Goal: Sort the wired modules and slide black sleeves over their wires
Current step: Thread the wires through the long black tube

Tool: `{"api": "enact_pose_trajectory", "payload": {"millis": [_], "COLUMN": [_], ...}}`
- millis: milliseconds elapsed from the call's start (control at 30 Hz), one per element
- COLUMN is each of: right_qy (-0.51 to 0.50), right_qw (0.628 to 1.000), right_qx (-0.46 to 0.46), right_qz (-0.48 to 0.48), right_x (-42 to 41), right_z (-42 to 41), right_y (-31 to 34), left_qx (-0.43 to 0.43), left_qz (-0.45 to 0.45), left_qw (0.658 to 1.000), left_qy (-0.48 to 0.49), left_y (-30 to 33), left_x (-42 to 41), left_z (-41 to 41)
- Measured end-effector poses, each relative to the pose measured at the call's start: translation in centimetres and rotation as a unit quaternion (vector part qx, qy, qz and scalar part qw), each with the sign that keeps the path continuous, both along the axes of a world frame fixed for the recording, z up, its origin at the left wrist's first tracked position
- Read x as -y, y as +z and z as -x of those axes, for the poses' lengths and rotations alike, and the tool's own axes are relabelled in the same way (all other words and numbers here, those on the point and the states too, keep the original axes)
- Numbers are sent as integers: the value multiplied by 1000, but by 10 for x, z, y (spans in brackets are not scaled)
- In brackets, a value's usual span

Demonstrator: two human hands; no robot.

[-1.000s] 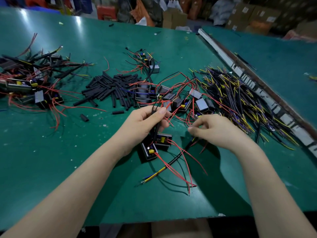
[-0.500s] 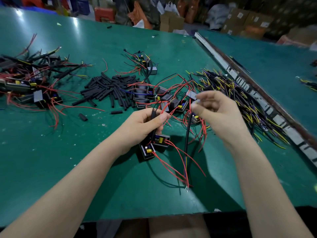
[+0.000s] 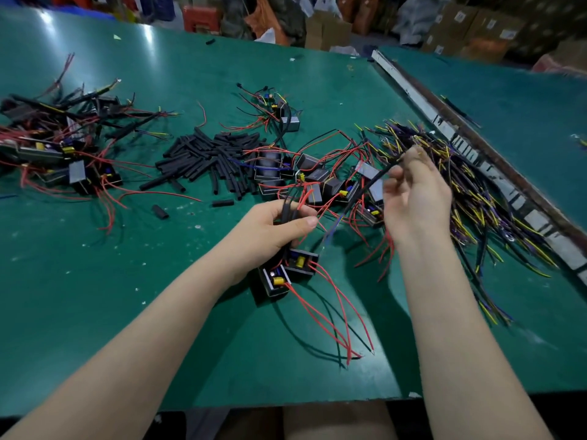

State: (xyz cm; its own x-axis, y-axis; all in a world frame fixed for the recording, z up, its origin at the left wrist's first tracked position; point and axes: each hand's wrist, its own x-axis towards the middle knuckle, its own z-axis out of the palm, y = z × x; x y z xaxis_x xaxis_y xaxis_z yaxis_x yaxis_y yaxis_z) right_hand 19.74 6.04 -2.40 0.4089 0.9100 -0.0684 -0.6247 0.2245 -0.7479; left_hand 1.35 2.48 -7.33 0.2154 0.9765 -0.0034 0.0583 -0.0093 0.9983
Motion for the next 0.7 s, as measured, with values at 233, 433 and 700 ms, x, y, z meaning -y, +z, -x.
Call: {"api": "enact_pose_trajectory", "payload": {"millis": [233,433,700], "right_qy": [10,95,168], "right_qw": [999,990,952], "right_qx": [-34,101,253], "right_qz": [-7,-34,-15], "right_x": [2,10,18], "right_z": [-5,14,27], "right_y": [-1,-2,-9], "left_qx": [-14,6,-20], "left_qz": [1,-30,-62], "left_qw": [1000,999,997], "left_qy": [-7,-19,-52], "left_y": [1,2,-2], "left_x": [2,3,2], "left_z": [-3,-5,0]}}
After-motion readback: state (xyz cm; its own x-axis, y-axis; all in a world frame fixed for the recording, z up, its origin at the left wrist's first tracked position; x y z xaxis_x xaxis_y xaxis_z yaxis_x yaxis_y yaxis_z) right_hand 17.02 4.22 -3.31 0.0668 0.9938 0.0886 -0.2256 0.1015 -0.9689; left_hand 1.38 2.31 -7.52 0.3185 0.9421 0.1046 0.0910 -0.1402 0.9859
